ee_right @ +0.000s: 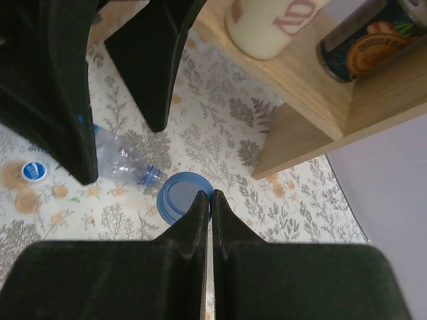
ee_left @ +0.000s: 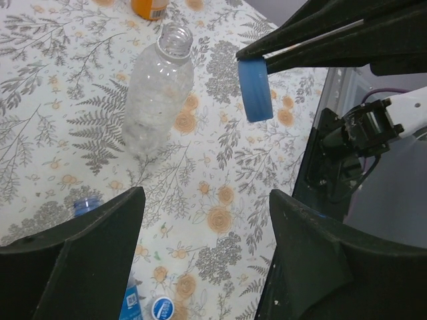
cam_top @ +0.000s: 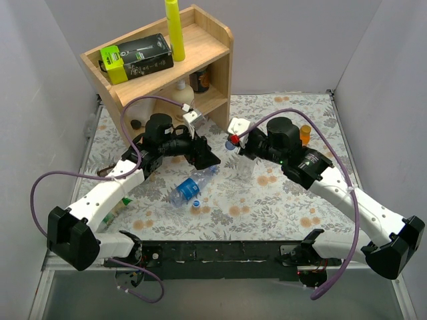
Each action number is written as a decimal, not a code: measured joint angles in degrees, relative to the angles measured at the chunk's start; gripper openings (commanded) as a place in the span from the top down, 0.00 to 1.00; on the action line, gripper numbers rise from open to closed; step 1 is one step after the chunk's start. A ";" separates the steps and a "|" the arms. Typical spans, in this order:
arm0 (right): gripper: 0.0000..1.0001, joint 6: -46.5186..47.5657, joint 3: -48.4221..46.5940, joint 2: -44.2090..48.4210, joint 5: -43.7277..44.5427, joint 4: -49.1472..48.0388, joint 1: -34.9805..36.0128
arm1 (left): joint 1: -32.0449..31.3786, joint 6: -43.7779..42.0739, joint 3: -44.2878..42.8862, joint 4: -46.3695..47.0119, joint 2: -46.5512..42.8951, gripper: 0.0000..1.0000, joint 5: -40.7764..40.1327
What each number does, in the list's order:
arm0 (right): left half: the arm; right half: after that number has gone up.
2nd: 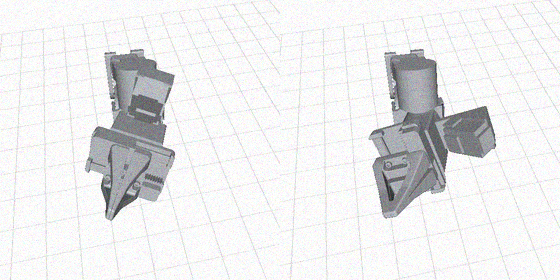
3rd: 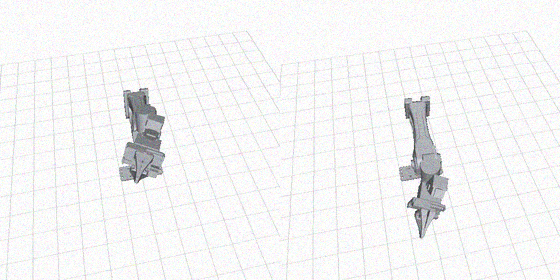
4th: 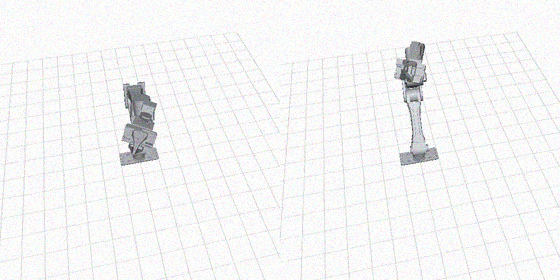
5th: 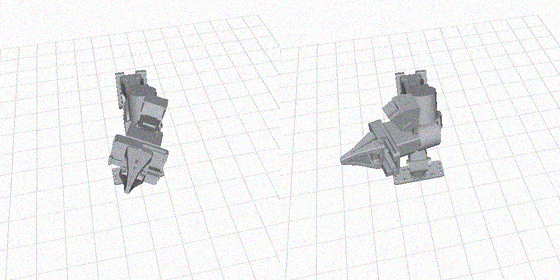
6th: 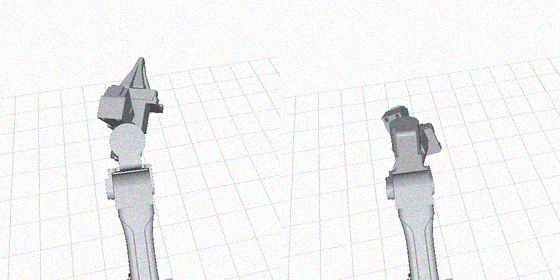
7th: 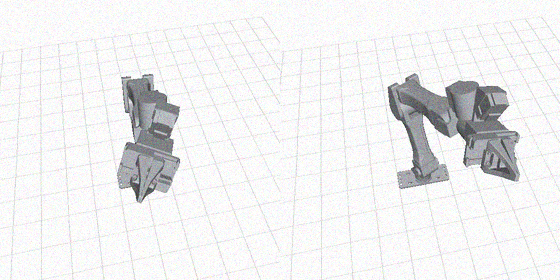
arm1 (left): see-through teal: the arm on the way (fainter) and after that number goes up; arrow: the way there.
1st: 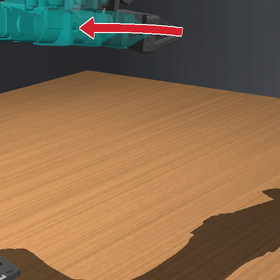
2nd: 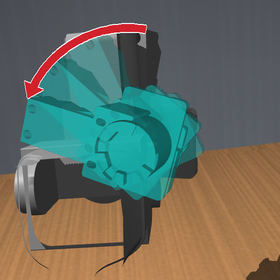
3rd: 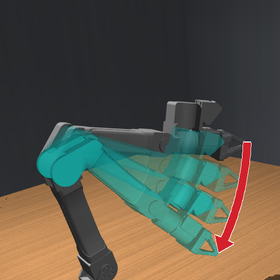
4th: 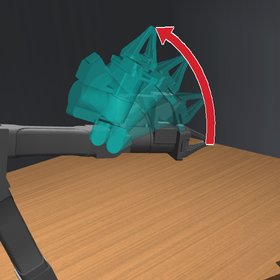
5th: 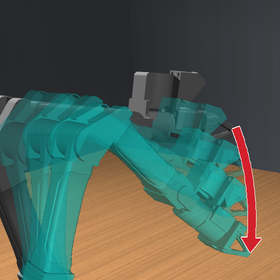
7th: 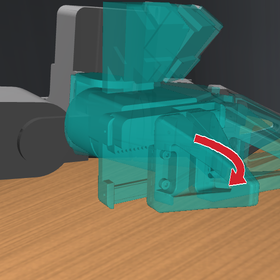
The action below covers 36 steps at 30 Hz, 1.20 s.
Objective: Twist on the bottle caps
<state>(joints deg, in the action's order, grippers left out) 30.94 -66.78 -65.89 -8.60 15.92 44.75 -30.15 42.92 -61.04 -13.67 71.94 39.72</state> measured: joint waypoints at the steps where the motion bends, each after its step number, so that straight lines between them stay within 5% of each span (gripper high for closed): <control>1: 0.99 -0.35 0.00 -0.02 0.55 -0.76 0.07 | 0.00 1.11 0.00 0.55 0.44 0.25 0.46; 17: 0.99 -0.42 0.50 0.13 3.52 -4.33 2.27 | 0.00 16.26 -0.55 12.28 4.44 0.31 5.07; 36: 0.99 1.70 1.99 0.44 4.35 -4.59 4.20 | 0.11 21.35 -1.49 18.34 6.40 0.79 7.98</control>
<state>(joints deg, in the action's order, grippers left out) 32.64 -64.79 -65.45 -4.25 11.33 48.95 -30.04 64.27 -62.52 4.67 78.35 47.70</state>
